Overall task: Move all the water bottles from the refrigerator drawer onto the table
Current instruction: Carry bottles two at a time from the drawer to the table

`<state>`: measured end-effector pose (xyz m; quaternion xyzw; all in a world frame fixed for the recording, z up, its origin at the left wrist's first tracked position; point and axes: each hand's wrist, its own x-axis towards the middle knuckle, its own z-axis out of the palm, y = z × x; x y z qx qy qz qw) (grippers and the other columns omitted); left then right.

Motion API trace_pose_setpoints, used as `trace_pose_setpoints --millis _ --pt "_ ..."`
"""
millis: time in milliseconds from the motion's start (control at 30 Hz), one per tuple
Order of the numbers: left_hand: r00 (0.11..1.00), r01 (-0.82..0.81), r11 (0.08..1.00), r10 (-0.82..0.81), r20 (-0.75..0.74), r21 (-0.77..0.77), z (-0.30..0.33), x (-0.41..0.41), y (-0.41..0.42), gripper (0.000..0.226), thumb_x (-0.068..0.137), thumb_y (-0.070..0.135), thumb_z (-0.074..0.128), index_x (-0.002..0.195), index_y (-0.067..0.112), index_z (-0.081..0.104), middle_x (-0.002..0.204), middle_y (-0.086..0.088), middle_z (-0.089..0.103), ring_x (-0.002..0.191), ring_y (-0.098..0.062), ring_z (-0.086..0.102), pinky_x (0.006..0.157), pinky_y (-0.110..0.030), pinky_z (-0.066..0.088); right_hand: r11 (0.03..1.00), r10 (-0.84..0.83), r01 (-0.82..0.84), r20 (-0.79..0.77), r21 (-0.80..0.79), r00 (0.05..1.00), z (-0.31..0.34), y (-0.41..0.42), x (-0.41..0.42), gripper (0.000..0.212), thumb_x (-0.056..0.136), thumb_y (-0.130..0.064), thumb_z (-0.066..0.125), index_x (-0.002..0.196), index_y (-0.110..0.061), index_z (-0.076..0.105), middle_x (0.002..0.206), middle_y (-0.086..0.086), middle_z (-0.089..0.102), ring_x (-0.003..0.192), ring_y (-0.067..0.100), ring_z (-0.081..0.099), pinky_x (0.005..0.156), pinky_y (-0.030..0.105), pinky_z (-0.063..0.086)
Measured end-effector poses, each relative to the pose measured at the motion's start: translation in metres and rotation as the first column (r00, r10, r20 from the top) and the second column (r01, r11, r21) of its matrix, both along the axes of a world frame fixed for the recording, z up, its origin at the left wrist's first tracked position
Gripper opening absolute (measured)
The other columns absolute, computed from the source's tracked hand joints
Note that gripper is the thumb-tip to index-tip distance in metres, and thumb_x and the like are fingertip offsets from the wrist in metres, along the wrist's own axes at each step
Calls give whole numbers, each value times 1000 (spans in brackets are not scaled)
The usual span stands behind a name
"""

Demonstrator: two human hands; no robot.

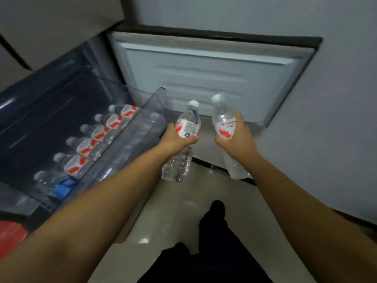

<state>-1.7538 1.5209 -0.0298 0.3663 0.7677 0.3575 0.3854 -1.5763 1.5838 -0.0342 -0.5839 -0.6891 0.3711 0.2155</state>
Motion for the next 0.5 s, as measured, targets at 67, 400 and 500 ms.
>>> trace_pose_setpoints --millis 67,400,500 --pt "997 70 997 -70 -5 -30 -13 33 5 70 74 30 79 127 9 39 109 -1 54 95 -19 56 81 -30 45 995 -93 96 68 -33 993 -8 -14 35 98 59 -49 65 144 -40 17 119 10 56 102 32 61 89 48 52" --pt "834 518 850 -526 -166 -94 -63 217 30 77 68 32 81 126 10 34 124 -11 53 110 -31 57 91 -39 48 826 -539 556 156 -94 828 -57 -81 218 81 77 -32 72 142 -19 26 122 13 46 106 30 54 85 37 49" --pt "750 626 771 -637 -179 -121 -70 285 35 77 68 34 81 124 10 35 123 -12 53 110 -32 57 92 -42 49 756 -632 649 165 -88 758 -64 -105 281 76 77 -32 71 138 -18 29 115 5 48 99 24 54 78 32 45"
